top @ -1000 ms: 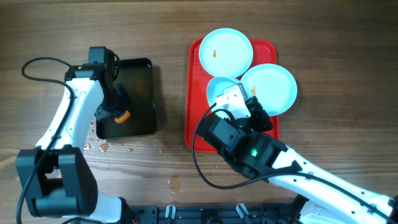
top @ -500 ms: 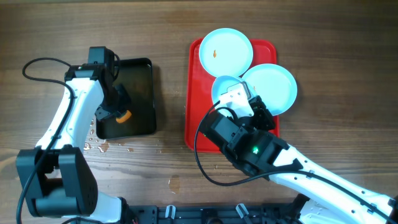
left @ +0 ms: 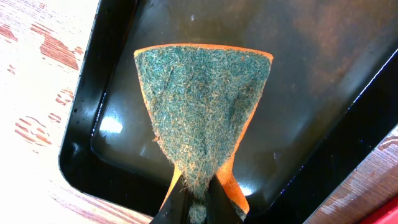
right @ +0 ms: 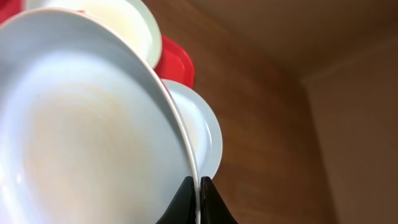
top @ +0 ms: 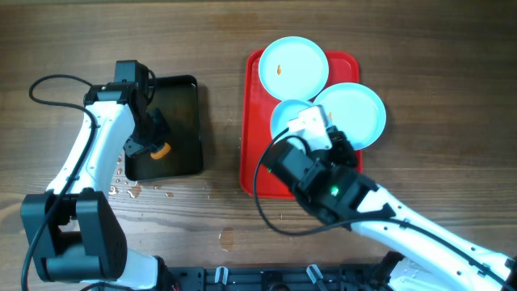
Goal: Clean dirty plates on tray and stack at the side
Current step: 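Lift the cleaned white plate off the red tray with the right gripper, then place the plate on the table right of the red tray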
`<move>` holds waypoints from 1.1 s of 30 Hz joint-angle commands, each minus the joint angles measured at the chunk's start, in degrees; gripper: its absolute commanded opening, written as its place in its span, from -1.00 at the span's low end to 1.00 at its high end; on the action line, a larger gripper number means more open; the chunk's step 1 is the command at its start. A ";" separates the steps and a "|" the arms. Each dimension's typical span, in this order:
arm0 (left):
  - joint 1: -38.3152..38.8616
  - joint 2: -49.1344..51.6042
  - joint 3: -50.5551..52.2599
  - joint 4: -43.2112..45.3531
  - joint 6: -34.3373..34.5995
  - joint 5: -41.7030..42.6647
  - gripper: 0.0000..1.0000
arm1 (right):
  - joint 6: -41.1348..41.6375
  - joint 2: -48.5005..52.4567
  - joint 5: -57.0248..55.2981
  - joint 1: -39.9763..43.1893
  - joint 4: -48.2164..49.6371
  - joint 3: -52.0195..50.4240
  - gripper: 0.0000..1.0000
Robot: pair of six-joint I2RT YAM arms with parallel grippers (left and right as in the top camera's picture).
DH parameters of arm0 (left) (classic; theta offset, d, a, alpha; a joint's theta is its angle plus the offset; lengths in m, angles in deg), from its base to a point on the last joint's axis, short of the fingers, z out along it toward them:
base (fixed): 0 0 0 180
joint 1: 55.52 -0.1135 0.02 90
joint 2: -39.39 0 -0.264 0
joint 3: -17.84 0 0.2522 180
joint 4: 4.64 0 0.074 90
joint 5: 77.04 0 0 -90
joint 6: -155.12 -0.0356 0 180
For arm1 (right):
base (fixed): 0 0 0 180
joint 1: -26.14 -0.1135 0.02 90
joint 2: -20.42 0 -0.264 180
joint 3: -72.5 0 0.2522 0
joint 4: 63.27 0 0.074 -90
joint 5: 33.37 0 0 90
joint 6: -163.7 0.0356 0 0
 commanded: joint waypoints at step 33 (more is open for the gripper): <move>-0.20 -0.11 0.20 1.07 -0.68 0.72 -0.92 | 3.91 12.57 82.73 88.37 13.68 2.56 -0.05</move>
